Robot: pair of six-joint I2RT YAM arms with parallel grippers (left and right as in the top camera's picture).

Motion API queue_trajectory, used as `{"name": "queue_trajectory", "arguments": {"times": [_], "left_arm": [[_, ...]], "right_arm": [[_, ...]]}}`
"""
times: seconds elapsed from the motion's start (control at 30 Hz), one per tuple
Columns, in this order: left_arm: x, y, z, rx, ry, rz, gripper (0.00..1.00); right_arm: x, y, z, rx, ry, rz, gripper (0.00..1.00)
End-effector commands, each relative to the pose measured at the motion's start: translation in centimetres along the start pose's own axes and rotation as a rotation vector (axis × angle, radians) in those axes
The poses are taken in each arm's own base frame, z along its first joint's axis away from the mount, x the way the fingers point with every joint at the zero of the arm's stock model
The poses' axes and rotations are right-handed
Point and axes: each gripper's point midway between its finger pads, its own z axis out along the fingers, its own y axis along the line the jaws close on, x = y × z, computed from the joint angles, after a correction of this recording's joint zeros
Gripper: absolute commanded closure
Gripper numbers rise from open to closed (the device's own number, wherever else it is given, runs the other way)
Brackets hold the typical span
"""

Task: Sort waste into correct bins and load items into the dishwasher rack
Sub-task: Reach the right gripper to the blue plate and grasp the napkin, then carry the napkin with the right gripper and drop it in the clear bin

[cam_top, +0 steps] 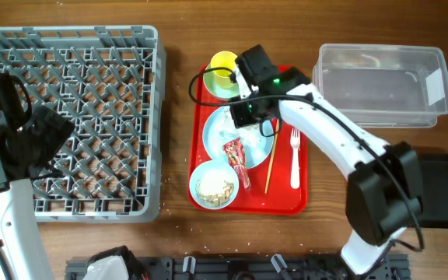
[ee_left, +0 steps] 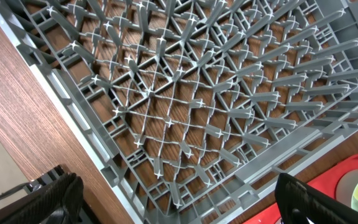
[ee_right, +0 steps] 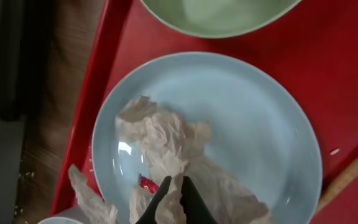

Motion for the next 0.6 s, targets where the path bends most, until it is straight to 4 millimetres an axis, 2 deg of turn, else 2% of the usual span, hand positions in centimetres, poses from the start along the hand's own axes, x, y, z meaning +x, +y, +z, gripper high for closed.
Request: {"name": "queue_trajectory", "arguments": {"times": [0.0,0.1,0.17,0.2,0.27,0.3,0.37,0.43,0.47,0.5,0.57], "left_arm": [[-0.5,0.2,-0.5,-0.001,-0.027,-0.025,0.00],[-0.5,0.2,-0.5,-0.001,-0.027,-0.025,0.00],[-0.5,0.2,-0.5,-0.001,-0.027,-0.025,0.00],[-0.5,0.2,-0.5,-0.001,-0.027,-0.025,0.00],[-0.5,0.2,-0.5,-0.001,-0.027,-0.025,0.00],[-0.5,0.2,-0.5,-0.001,-0.027,-0.025,0.00],[-0.5,0.2,-0.5,-0.001,-0.027,-0.025,0.00],[-0.5,0.2,-0.5,-0.001,-0.027,-0.025,0.00],[-0.5,0.2,-0.5,-0.001,-0.027,-0.025,0.00],[-0.5,0.2,-0.5,-0.001,-0.027,-0.025,0.00],[-0.5,0.2,-0.5,-0.001,-0.027,-0.025,0.00]], "right_arm": [[-0.9,-2.0,-1.8,0.120,-0.069,0.071,0.96],[-2.1,-4.9,-4.0,0.289,-0.168,0.144,0.96],[-3.4,-8.4,-7.7,0.395,-0.288,0.282,0.96],[-3.8,-9.6,-9.3,0.396,-0.323,0.318,0.96],[-4.2,-13.4,-13.6,0.388,-0.408,0.428,0.96],[-4.2,-14.6,-14.9,0.385,-0.433,0.464,0.96],[-3.3,-20.3,-18.2,0.390,-0.491,0.611,0.96],[-1.9,-24.6,-19.2,0.390,-0.496,0.724,0.96],[-1.6,-25.7,-19.2,0.379,-0.496,0.752,0.95],[-1.7,-26.5,-19.2,0.355,-0.499,0.760,0.92],[-2.6,-26.8,-18.3,0.299,-0.494,0.702,0.52]]}}
